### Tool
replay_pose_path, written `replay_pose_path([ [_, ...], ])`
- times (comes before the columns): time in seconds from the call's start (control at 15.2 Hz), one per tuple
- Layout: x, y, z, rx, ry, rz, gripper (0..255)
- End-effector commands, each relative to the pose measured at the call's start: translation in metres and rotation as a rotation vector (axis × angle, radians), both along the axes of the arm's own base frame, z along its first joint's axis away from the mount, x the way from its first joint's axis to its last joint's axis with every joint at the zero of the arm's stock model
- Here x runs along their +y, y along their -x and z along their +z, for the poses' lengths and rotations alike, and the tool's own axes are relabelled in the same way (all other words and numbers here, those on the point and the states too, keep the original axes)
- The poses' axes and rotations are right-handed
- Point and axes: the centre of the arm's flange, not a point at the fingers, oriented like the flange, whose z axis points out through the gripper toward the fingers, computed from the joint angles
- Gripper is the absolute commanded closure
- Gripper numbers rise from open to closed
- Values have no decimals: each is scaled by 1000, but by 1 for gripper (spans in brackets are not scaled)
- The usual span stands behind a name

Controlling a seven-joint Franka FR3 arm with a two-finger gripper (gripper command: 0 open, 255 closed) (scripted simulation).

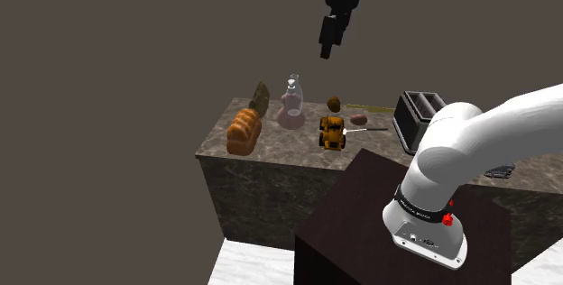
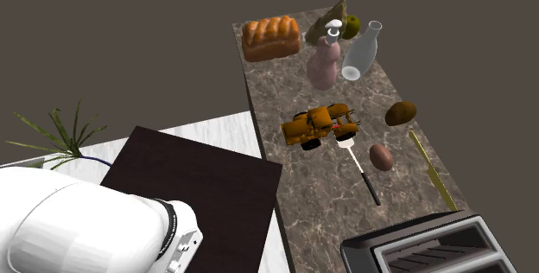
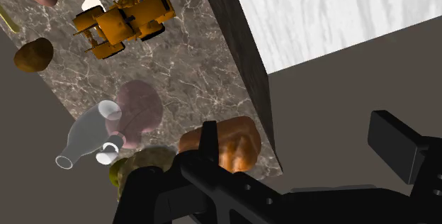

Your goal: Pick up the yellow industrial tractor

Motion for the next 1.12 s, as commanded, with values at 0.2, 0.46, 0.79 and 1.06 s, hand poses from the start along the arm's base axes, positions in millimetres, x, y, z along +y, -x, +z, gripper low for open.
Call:
replay_pose_path([
  [0.2, -20, -20, -29, 39, 14, 24, 0],
  [0.46, -47, -46, -69, 91, 32, 55, 0],
  [0.79, -80, -76, -119, 157, 55, 94, 0],
  [1.06, -107, -99, -161, 209, 74, 125, 0],
])
